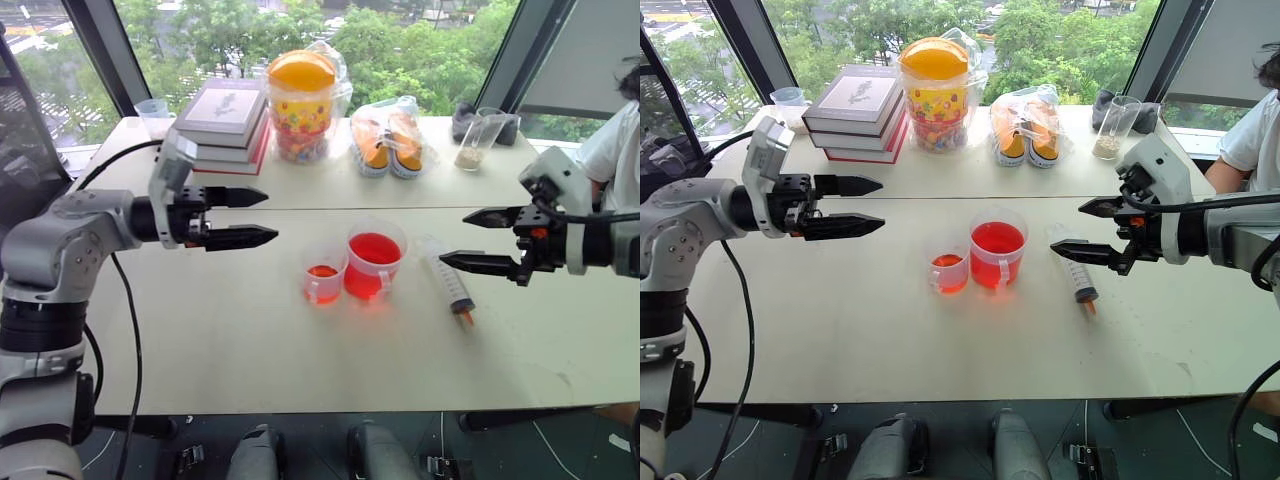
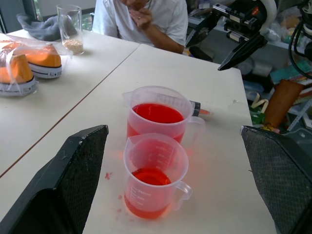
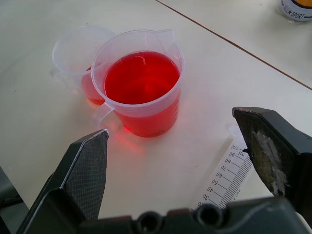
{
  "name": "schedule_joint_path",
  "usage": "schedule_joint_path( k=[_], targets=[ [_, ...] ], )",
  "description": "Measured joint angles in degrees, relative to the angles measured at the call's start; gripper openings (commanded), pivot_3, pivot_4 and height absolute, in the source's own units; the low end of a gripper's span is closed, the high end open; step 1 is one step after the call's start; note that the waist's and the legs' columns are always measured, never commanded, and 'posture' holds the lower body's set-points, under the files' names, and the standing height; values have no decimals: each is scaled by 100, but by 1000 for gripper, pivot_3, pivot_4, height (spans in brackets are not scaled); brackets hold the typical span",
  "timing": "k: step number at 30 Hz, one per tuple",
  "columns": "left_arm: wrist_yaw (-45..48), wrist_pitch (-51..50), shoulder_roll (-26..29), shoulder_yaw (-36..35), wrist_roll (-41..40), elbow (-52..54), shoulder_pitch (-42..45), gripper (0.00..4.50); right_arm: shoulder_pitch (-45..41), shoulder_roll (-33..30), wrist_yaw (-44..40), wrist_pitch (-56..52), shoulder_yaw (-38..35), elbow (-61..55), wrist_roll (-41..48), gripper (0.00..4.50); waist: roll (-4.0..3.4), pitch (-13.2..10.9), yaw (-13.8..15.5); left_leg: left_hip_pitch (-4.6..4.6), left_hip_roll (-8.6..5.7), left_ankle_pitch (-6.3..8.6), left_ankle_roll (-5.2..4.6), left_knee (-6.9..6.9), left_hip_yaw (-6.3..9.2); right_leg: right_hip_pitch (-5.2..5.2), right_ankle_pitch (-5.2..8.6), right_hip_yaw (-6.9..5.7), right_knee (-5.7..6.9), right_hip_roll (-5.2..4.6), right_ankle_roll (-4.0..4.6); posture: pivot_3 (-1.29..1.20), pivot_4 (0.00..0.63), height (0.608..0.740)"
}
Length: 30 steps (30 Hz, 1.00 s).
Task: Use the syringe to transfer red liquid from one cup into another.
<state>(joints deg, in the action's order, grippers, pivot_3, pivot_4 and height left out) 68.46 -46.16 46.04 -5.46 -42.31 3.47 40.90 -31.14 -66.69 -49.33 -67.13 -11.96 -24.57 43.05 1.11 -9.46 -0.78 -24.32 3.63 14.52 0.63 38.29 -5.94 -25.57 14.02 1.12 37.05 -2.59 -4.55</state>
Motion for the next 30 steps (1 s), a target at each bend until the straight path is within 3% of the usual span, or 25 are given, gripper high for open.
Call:
schedule_joint_path(
  k=[30],
  targets=[
    [28,44,-131,74,22,-175,245,4500,170,-162,139,-64,-15,12,-16,4457,0,0,0,0,-1,0,0,1,0,1,-1,1,1,0,-2,0,150,740]
  ],
)
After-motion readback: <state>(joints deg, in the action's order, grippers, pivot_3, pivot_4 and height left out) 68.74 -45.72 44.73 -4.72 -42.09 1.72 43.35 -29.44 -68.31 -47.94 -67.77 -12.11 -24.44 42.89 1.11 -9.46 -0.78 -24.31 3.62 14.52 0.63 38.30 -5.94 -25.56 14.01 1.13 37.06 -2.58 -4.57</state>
